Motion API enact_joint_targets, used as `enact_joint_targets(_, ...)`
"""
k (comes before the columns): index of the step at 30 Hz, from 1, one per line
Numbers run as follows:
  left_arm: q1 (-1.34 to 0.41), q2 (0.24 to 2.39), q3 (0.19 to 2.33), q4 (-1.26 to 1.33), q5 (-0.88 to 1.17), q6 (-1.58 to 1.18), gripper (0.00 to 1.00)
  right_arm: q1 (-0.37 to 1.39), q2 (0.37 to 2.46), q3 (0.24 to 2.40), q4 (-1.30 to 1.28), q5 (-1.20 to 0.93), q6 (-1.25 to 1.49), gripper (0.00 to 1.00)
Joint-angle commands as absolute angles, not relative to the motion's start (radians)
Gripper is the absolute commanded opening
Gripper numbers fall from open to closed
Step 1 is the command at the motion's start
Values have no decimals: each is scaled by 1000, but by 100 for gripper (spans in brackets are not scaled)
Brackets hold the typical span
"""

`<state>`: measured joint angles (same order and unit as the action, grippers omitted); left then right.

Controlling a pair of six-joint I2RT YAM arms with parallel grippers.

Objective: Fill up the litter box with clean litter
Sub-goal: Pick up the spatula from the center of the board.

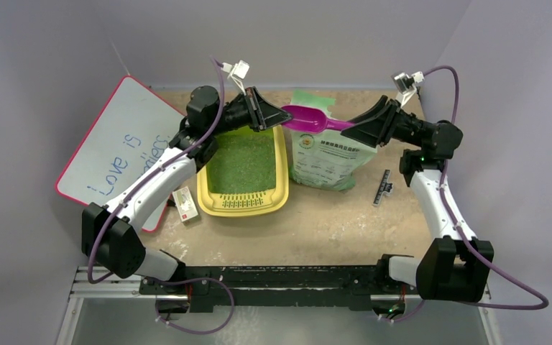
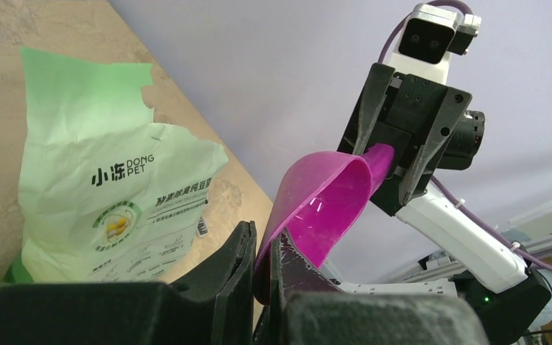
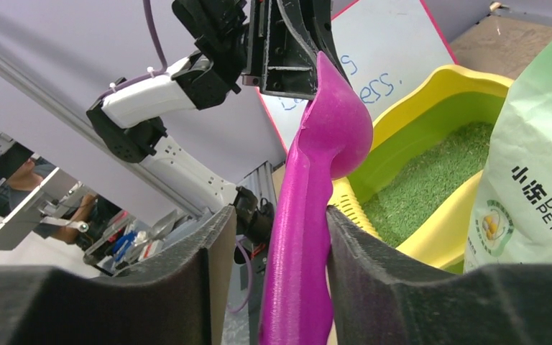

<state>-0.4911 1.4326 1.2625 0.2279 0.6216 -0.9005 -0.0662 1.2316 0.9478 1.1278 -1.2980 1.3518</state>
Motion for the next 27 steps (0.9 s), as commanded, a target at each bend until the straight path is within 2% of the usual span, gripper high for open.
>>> enact_joint_targets(1,-489,1424,1327,126,594,-788,0,-63,1197,969,1139,-1320,1306,48)
enact_joint_targets(6,-488,1432,1353,74,584,-743,0,-63,1170,984,992,-1336,1199,48)
enact_joint_targets(10,-489,1444,1369,74,594,-741,0,-63,1136,1012,755,-1321,1026,52)
enact_joint_targets(12,-489,1450,1373,75,594,-742,0,-63,1120,1026,656,-1306,960,50)
enact_joint_targets(24,-489,1440,1299,210,574,-855,0,-48,1112,1006,750,-1284,1032,40)
enact_joint_targets(25,-489,1435,1292,211,568,-857,0,-48,1111,1006,750,-1280,1033,41)
enact_joint_targets(27,-489,1421,1275,222,548,-865,0,-48,1110,1003,749,-1265,1034,54)
